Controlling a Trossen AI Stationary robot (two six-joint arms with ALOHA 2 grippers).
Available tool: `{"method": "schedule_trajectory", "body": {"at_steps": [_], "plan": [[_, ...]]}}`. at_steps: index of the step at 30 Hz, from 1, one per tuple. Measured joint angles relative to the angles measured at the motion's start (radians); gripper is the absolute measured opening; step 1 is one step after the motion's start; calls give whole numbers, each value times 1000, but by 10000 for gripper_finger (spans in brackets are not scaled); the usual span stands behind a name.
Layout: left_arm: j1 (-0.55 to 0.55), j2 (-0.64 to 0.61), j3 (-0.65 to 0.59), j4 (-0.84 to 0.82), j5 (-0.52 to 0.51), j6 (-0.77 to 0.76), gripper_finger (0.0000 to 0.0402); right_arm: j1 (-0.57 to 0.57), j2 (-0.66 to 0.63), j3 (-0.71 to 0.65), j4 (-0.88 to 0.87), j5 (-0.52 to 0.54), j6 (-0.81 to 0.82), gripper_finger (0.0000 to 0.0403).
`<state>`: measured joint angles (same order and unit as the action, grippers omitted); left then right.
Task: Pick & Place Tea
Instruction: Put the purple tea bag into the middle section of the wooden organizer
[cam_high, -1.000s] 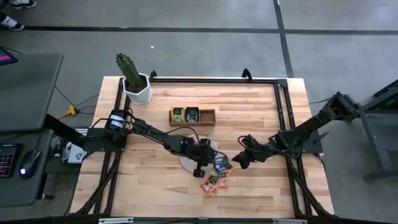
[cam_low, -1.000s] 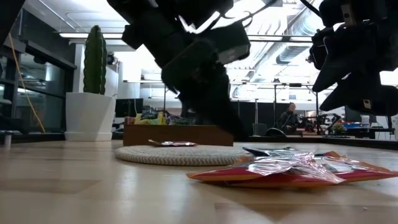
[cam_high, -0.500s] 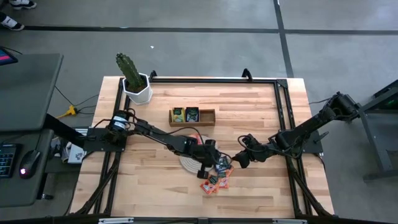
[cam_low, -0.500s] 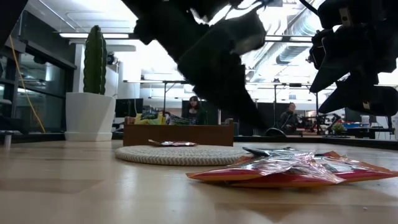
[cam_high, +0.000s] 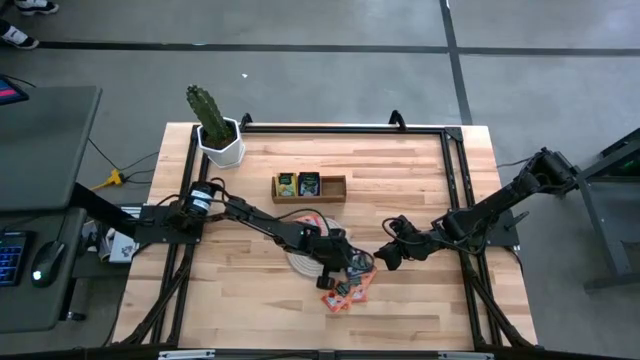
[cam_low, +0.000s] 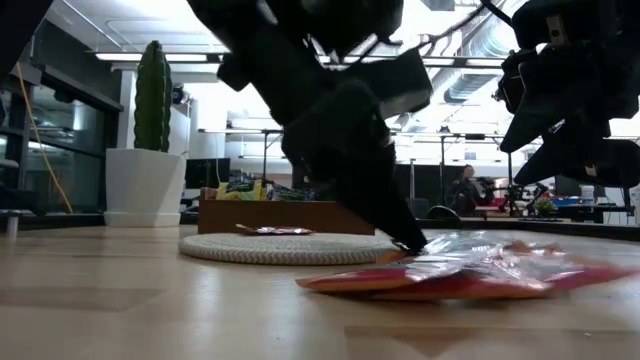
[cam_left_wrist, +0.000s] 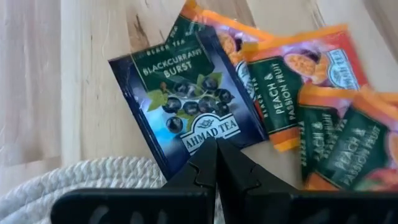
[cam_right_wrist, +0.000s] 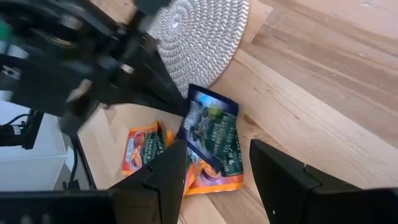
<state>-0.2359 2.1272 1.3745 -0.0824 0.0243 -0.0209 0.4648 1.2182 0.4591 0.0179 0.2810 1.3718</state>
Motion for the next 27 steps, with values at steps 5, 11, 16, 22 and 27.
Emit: {"method": "schedule_trajectory", "body": {"at_steps": [5, 11, 16, 22, 27], "plan": [[0, 2, 0, -5, 1, -8, 0, 0, 0, 0, 1, -2, 0, 172], [0, 2, 0, -6, 2, -10, 0, 0, 0, 0, 11, -4, -4, 172], [0, 3, -1, -8, 2, -10, 0, 0, 0, 0, 38, -14, 10, 172], [0, 3, -1, -9, -5, -11, 0, -21, 87, 0, 85, -56, 41, 172], [0, 3, -2, -10, -8, -11, 0, -67, 218, 0, 224, -134, 5, 172]]}}
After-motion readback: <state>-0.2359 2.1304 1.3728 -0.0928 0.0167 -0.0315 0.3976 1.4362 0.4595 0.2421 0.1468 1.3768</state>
